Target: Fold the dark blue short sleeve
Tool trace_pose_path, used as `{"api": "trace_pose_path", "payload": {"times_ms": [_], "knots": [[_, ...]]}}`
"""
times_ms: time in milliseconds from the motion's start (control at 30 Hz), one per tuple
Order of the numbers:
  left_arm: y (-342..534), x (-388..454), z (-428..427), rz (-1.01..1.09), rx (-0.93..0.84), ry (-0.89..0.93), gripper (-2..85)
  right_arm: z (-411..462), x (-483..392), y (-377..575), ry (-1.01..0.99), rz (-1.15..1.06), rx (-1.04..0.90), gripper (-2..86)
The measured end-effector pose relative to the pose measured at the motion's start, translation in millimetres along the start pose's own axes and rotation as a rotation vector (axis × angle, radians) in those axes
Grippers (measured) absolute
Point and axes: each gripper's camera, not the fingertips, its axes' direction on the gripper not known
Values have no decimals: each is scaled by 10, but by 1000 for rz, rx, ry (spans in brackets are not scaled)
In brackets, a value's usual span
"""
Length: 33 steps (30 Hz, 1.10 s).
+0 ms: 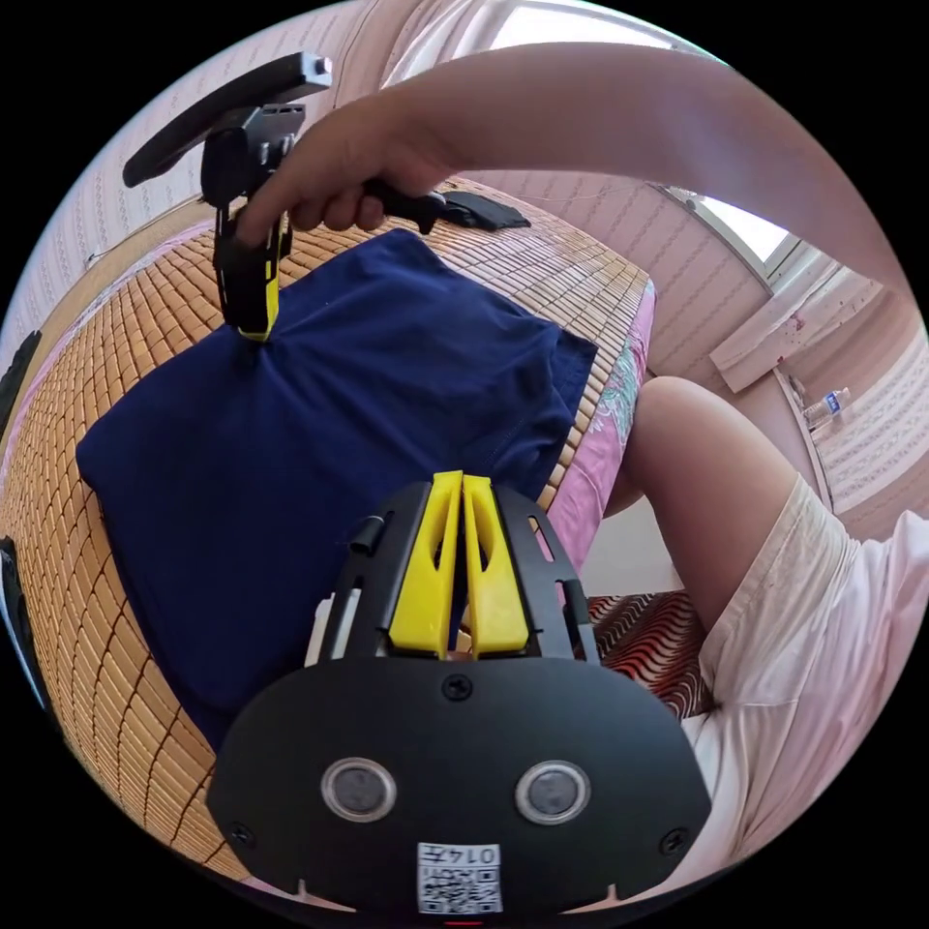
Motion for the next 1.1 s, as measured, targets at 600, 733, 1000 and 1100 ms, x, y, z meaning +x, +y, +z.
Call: {"api": "trace_pose_path", "payload": {"times_ms": [600, 733, 1000, 1100], "knots": [[102, 155, 188, 116, 52, 31, -1, -222, 657, 652, -7, 179, 195, -8], [150, 376, 114, 217, 126, 50, 52, -249, 913, 2033, -73, 351, 311, 6], [97, 662, 170, 212, 170, 30, 74, 503, 1186, 4034, -327, 694, 278, 96], [-102, 722, 271, 226, 151, 0, 89, 591, 1313, 4334, -371, 757, 354, 32]]}}
